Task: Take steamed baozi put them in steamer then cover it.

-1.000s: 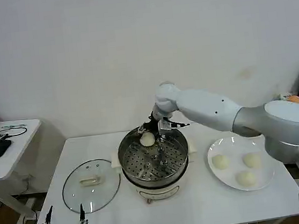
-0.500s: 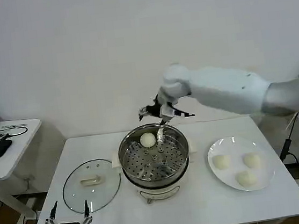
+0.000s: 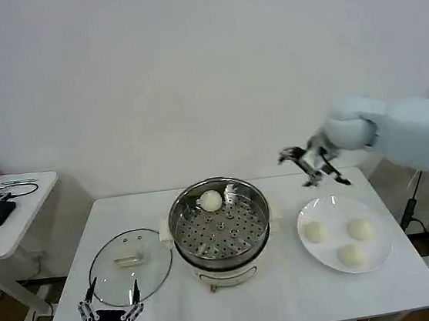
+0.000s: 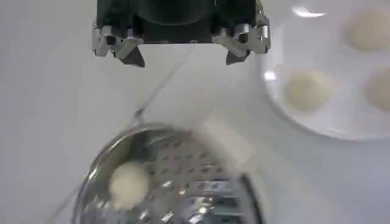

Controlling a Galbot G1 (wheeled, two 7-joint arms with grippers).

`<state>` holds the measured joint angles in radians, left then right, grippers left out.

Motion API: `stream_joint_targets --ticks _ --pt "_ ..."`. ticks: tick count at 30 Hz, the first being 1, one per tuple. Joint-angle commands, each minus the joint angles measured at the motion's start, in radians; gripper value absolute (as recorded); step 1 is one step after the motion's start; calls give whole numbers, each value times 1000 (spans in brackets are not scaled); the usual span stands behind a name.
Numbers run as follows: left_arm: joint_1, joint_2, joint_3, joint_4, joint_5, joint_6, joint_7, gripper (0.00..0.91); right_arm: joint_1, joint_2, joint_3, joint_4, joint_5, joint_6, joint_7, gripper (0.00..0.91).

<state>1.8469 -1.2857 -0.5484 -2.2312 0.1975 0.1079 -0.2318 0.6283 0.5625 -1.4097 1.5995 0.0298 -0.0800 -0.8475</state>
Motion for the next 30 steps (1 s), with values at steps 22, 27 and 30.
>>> stream_joint_targets --ticks 22,27,30 --pt "9 -22 10 10 36 16 13 907 -676 -40 562 -223 -101 -126 -94 907" --pt "19 -25 2 5 36 15 11 907 -665 53 545 -303 -101 -100 -102 907" --pt "23 -26 -2 3 37 15 12 907 -655 106 537 -336 -104 -91 -102 907"
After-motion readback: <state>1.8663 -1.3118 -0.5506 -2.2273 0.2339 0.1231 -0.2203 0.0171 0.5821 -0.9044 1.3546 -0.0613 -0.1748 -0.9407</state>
